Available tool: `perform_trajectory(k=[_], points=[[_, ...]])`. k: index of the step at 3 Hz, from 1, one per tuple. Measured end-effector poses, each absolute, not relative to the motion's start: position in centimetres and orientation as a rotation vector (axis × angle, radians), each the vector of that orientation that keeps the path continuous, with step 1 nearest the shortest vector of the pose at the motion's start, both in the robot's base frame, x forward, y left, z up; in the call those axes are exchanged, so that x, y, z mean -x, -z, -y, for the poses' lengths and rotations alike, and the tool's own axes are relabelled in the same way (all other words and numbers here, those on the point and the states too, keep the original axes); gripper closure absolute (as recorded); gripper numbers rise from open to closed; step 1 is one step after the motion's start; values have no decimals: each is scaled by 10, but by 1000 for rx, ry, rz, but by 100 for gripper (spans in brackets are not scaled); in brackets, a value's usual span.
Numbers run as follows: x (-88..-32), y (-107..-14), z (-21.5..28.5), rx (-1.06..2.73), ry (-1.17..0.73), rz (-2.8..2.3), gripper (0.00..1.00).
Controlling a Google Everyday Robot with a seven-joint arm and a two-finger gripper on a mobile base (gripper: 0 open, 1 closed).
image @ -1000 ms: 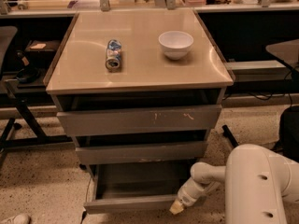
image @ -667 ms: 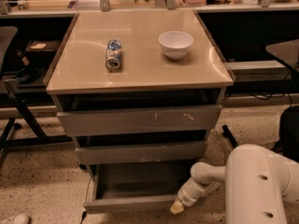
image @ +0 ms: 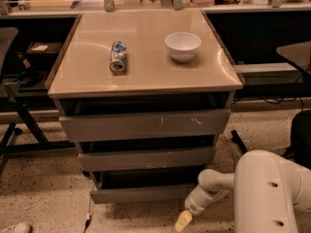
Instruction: Close bottom drawer
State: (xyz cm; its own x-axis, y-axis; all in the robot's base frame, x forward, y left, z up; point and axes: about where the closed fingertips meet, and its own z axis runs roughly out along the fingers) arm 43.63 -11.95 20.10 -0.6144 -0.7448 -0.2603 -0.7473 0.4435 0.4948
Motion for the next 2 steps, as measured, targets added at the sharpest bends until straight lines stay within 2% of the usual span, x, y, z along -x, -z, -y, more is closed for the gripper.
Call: perform_trajectory(k=[1,2], points=[[-436,-201,119,1378,-917,-2665,0],[-436,-201,119,1378,-917,-2665,18]])
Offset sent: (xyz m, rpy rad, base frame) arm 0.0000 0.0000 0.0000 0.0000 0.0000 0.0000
